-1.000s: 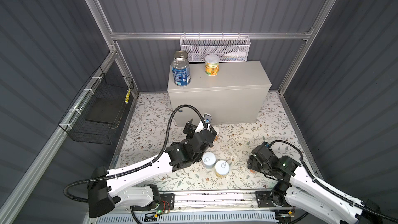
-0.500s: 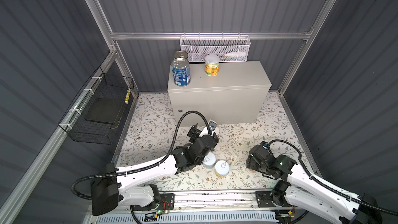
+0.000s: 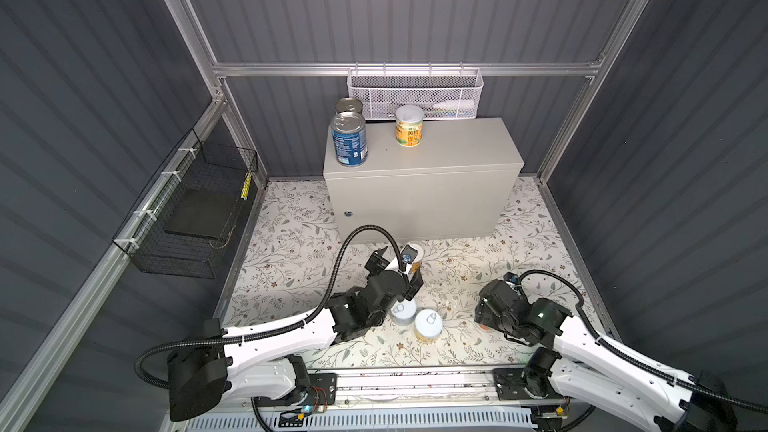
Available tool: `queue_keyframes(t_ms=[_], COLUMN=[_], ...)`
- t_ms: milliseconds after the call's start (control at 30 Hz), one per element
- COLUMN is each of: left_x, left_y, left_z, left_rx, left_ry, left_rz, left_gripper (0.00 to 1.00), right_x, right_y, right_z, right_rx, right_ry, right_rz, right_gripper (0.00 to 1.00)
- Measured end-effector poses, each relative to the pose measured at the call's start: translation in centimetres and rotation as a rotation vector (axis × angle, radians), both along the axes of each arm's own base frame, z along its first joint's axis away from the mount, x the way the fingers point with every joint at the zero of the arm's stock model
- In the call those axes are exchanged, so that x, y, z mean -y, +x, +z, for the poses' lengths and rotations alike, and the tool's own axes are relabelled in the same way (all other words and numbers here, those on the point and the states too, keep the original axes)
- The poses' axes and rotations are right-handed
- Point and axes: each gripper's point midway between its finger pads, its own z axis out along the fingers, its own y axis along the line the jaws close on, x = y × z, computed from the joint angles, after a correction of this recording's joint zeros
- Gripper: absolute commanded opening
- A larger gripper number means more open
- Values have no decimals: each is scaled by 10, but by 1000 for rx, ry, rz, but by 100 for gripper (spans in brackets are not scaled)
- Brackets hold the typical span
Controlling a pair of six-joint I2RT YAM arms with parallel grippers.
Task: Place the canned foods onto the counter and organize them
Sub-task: 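Grasp the salmon-coloured can with the right gripper while the left gripper approaches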
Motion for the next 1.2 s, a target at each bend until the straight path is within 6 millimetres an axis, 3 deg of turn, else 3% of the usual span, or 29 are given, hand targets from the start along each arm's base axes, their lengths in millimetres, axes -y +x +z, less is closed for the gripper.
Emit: queue_keyframes(t_ms=[267,967,1200], left_x=[6,15,19], left_y=[0,-2,-1], left_z=[-14,-26,-48], left_rx=[-29,-60,-95], left_ry=[18,19,60], left_rz=[-12,-40,-39], left_gripper=[100,100,100], right_x=[-9,-37,-56], right_y=[10,36,42], right_z=[0,2,4], right_rx=[7,46,25], right_ry=[0,33,69], right_rz=[0,70,124], right_gripper=[75,74,73])
